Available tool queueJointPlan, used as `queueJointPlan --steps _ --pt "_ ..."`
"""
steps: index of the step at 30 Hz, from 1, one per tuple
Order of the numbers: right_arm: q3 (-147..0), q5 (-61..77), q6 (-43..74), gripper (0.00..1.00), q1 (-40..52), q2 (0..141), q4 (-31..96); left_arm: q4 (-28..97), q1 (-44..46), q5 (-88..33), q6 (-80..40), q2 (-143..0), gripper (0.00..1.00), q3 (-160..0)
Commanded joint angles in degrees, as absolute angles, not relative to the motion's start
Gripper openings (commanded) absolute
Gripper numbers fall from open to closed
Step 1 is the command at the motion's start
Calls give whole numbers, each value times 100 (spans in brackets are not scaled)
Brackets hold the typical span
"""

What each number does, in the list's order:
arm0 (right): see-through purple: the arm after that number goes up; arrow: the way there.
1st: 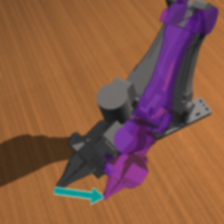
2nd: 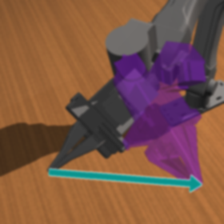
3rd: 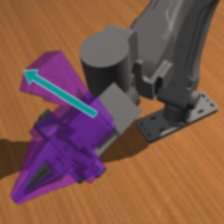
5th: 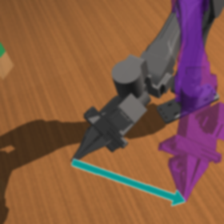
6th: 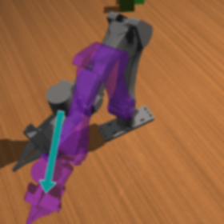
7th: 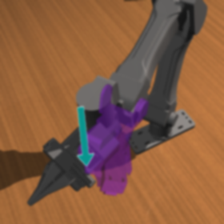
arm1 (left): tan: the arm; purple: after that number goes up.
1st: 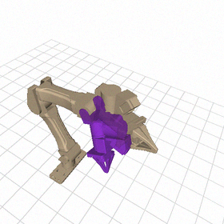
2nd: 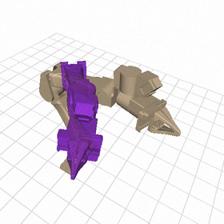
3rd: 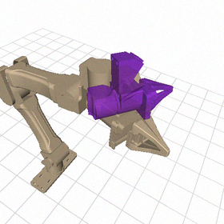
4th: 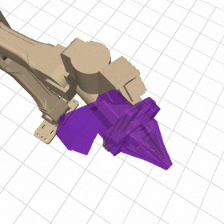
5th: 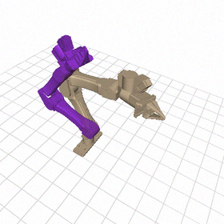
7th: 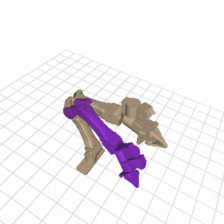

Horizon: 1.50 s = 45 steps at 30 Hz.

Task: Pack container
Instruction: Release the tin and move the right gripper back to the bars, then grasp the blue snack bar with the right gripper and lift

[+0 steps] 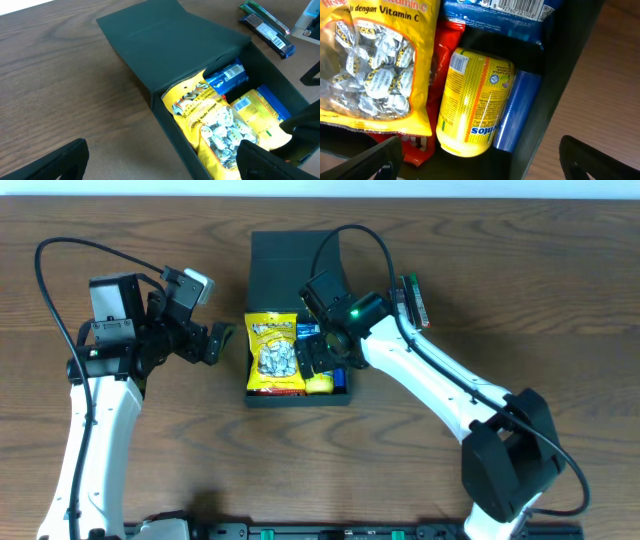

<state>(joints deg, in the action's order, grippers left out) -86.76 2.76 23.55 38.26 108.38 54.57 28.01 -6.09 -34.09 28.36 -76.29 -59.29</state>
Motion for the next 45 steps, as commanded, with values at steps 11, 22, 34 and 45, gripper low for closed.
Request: queueJointPlan --steps 11,22,34,45 --pt "-9080 -663 2370 99 3358 10698 5605 2808 -596 -3391 2875 -7649 95 -6071" --pt "-9063 -963 1761 92 1629 10785 4838 2808 -596 -3389 2875 -7651 95 -6071" --pt "-9065 -701 1256 83 1402 11917 4536 2808 -596 -3389 2871 -7649 95 -6071" --pt "-9065 -593 1251 66 1490 12186 4272 2810 -596 -3389 2803 -7651 95 -6071"
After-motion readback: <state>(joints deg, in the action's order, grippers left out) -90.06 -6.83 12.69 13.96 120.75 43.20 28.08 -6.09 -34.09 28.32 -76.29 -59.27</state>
